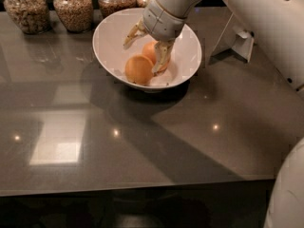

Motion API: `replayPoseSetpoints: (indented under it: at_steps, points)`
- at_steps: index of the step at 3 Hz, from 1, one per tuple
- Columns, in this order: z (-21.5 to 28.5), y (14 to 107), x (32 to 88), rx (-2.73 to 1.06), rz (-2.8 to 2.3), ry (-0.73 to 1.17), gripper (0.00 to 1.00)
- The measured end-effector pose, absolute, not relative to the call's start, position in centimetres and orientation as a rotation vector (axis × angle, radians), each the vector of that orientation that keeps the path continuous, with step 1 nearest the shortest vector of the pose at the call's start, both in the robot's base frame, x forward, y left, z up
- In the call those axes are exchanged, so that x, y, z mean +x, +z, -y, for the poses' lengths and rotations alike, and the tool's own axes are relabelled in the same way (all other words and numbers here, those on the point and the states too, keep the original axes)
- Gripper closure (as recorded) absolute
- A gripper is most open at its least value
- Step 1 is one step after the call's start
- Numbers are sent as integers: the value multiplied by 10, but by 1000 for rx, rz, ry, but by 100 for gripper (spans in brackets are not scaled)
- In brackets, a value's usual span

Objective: Pick orange from white bowl

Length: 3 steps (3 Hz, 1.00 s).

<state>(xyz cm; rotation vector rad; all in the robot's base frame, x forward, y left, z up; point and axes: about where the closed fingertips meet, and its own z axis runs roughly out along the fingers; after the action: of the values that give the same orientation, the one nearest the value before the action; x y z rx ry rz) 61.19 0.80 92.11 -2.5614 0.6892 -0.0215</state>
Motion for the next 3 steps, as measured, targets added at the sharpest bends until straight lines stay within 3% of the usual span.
replayPoseSetpoints:
  at_steps: [2,3]
  points:
    - [-14,889,620,-2618,-655,42,25]
    - [-17,866,633,-2644,-662,72,27]
